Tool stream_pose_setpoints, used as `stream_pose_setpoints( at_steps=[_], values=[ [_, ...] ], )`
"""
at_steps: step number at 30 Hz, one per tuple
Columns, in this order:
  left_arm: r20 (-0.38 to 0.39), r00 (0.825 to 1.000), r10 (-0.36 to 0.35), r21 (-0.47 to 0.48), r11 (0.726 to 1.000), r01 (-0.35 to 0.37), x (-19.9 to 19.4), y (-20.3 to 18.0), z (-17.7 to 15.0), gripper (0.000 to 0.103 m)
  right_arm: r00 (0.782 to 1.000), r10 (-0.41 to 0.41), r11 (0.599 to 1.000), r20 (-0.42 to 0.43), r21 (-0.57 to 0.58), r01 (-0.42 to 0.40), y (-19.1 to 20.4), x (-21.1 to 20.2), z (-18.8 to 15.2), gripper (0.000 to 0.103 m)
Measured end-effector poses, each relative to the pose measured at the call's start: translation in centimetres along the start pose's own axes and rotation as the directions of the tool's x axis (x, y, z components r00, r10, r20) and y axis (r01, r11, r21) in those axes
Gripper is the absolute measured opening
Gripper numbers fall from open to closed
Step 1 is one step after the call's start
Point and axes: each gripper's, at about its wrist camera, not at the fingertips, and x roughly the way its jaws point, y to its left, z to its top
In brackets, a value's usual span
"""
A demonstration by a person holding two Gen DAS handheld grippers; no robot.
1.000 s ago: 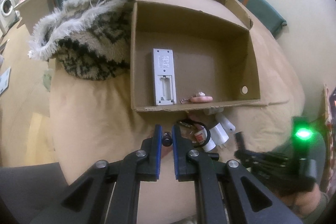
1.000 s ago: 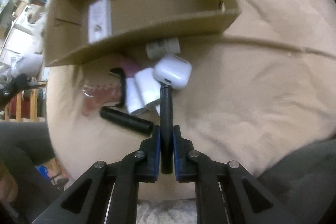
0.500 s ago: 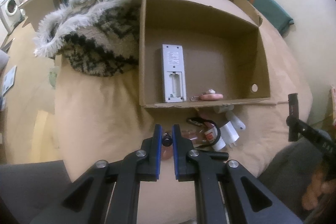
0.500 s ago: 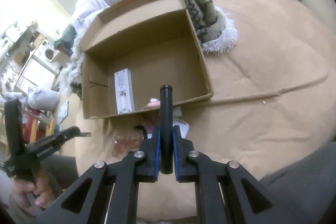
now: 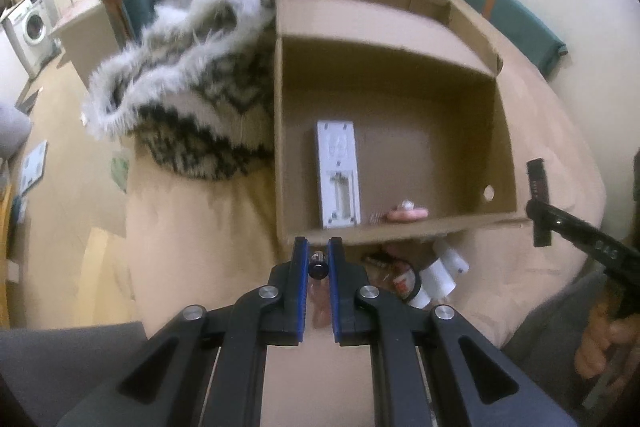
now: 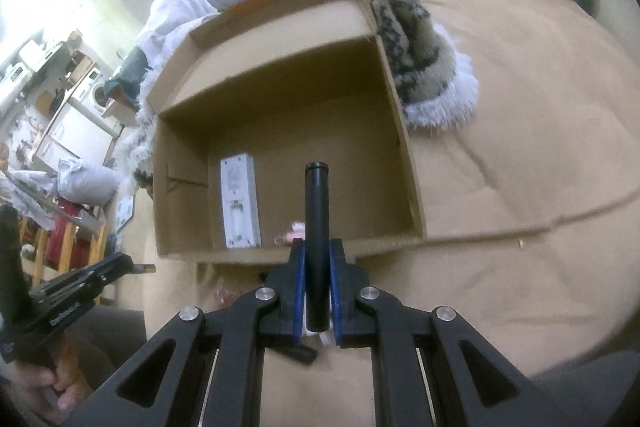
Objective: Organize rigid objects
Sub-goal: 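Carry both held items into the box and open both grippers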
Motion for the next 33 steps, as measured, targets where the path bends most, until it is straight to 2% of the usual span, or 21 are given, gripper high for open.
stream_pose_setpoints(
  at_steps=[7, 14, 20, 26, 33],
  values=[
    [0.036, 0.999, -0.003, 0.052, 0.999, 0.002, -0.4, -2.1, 3.5, 0.009, 1.0, 0.012, 0.999, 0.005, -0.033, -0.012, 0.7, 1.5, 2.8, 0.011],
    [0.028, 1.0, 0.011, 0.083, 0.996, -0.014, 2.7, -3.3, 5.5, 0.009, 1.0, 0.009, 0.998, -0.019, -0.059, -0.01, 1.3, 4.2, 4.9, 0.011],
    [-0.001, 0.999, 0.035, 0.076, 0.997, -0.035, 6.4, -3.3, 5.1, 0.009, 0.999, 0.007, 0.998, -0.05, -0.063, -0.01, 0.6, 7.5, 5.0, 0.011],
    [-0.036, 0.998, 0.043, 0.046, 0.998, -0.041, 8.9, -2.7, 4.7, 0.009, 0.992, -0.016, 0.998, -0.123, -0.058, 0.009, -0.2, 9.9, 5.1, 0.012],
    [0.007, 0.998, 0.064, 0.053, 0.996, -0.065, 8.7, -3.0, 5.1, 0.009, 0.983, -0.016, 0.998, -0.181, -0.06, 0.005, 0.0, 11.5, 4.6, 0.012]
  ],
)
